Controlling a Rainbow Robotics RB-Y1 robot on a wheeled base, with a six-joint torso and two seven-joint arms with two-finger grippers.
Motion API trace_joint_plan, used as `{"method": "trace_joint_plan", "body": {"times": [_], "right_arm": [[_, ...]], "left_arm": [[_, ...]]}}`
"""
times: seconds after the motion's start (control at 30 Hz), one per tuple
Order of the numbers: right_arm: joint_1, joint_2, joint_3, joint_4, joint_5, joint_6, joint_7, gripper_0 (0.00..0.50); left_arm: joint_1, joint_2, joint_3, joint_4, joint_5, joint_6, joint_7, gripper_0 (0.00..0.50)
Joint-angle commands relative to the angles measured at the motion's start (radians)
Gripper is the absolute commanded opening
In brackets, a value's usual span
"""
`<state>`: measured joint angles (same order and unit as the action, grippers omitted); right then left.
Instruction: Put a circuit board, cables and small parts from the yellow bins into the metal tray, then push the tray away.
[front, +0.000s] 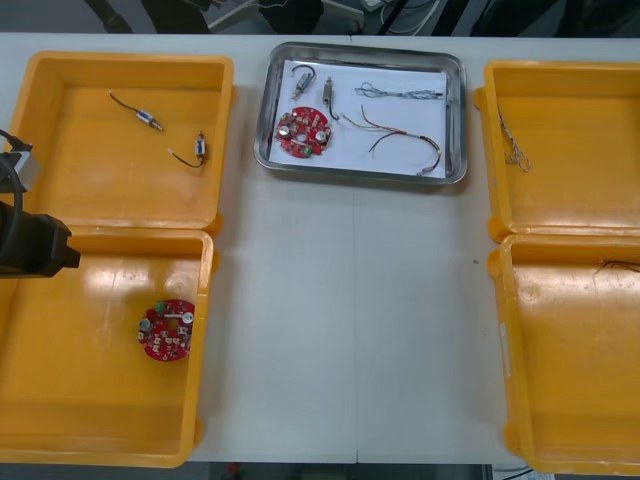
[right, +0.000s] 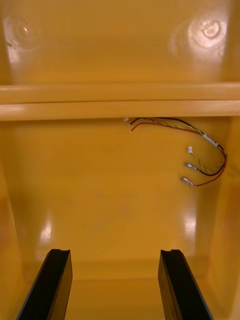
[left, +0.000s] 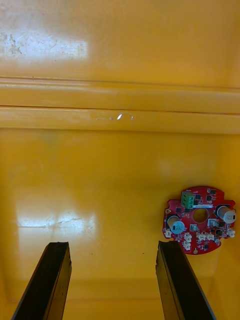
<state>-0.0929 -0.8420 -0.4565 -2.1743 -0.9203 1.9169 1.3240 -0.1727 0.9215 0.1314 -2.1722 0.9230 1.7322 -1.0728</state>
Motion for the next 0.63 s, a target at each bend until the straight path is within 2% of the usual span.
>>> {"method": "trace_joint_plan", "body": {"times": [0.03, 0.63], "right_arm": [[0.018, -0.038, -0.05, 0.031, -0.022, 0.003, 0.02, 0.5], [0.012, -0.026, -0.076, 0.028, -0.057, 0.003, 0.012, 0.5]], "left_arm": [[0.012, 0.043, 0.033, -0.029, -0.009, -0.01, -0.065, 0.5], [0.012, 0.043, 0.033, -0.029, -0.009, -0.01, -0.065, 0.5]]}}
